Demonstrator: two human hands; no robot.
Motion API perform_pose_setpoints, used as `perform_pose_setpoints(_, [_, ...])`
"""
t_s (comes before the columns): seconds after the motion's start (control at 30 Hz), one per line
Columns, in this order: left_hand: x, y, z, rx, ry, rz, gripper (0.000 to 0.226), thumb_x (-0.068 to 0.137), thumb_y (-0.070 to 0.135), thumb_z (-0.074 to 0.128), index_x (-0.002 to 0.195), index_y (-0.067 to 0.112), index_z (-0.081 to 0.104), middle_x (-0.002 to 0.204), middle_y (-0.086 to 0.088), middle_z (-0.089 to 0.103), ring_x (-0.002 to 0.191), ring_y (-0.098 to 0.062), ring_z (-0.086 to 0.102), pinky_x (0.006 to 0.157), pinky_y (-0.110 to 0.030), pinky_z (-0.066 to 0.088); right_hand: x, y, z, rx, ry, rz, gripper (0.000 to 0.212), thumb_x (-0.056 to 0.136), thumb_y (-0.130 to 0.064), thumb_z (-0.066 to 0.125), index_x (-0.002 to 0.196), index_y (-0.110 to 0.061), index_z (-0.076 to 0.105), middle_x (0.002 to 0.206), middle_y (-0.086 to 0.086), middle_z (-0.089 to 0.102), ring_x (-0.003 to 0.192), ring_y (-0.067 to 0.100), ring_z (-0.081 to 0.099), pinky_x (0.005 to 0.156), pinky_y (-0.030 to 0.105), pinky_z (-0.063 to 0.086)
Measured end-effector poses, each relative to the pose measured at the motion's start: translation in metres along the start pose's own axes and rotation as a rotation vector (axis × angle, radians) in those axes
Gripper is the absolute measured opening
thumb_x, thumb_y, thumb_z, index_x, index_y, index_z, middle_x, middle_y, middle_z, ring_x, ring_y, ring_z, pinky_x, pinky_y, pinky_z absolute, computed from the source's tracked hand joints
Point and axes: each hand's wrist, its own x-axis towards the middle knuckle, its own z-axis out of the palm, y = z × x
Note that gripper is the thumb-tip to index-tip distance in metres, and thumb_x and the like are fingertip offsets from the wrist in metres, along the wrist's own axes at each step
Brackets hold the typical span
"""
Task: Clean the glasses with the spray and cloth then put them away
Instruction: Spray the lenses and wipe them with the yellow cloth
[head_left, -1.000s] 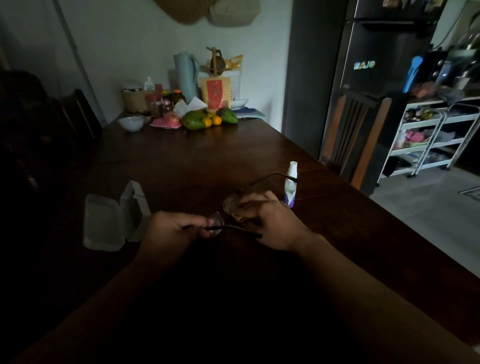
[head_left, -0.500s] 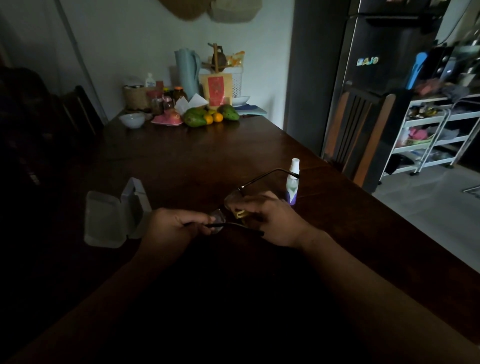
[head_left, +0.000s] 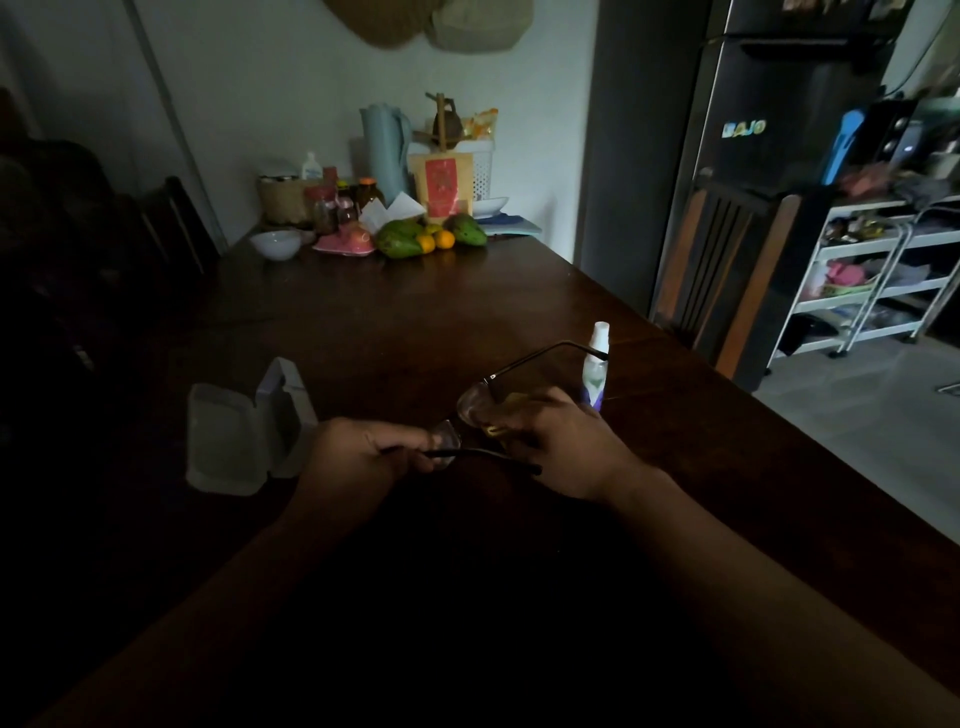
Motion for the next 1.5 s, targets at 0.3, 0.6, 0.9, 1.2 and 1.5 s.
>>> perform_pose_setpoints(0.3, [-0.003,0.009,0.0,0.01,-0.011,-0.011,0.055,0.08,-0.013,0.064,0.07,0.04,0.076,0.072,0.018,0.075,0.073,0.001,0.07,0.069,-0.012,0.053,0.002,-0.008,0.0,-0.133,-0.106,-0.019,0.063,0.099,-0.029,0.046,0.154,-0.043,0.019,0.162,-0.025,0.017,0.146,0.016,0.017,0.113,0.053,0.027])
perform_pose_setpoints(0.6, [-0.005,0.015,0.002,0.024,-0.028,-0.009,0.032,0.08,-0.02,0.057,0.092,0.004,0.074,0.056,0.023,0.068,0.061,0.01,0.065,0.057,-0.002,0.043,0.006,-0.009,-0.001,-0.108,-0.093,0.003,0.066,0.098,-0.029,0.048,0.154,-0.043,0.016,0.161,-0.028,0.012,0.142,0.019,0.02,0.112,0.051,0.029])
perform_pose_setpoints(0.9, [-0.005,0.017,0.0,0.059,0.013,0.033,0.05,0.077,-0.016,0.064,0.078,0.033,0.076,0.066,0.025,0.071,0.069,0.007,0.068,0.065,-0.007,0.049,0.003,-0.007,-0.002,-0.003,-0.103,-0.074,0.067,0.095,-0.016,0.049,0.152,-0.044,0.026,0.159,-0.024,0.027,0.144,0.01,0.019,0.115,0.054,0.028])
perform_pose_setpoints(1.2, [-0.005,0.014,-0.002,0.073,0.034,0.015,0.034,0.078,-0.016,0.063,0.088,0.014,0.075,0.077,-0.003,0.075,0.068,0.006,0.067,0.066,-0.007,0.048,0.002,-0.007,-0.003,-0.032,-0.053,-0.004,0.056,0.096,-0.028,0.052,0.146,-0.047,0.038,0.153,-0.015,0.039,0.142,0.011,0.024,0.112,0.053,0.032])
perform_pose_setpoints(1.5, [-0.005,0.015,-0.004,0.015,0.028,0.026,0.042,0.079,-0.018,0.06,0.083,0.021,0.074,0.081,-0.008,0.074,0.069,0.001,0.069,0.068,-0.012,0.053,0.003,-0.009,-0.005,0.052,-0.077,-0.096,0.059,0.093,-0.014,0.056,0.144,-0.041,0.045,0.151,-0.013,0.045,0.142,0.012,0.031,0.114,0.046,0.033])
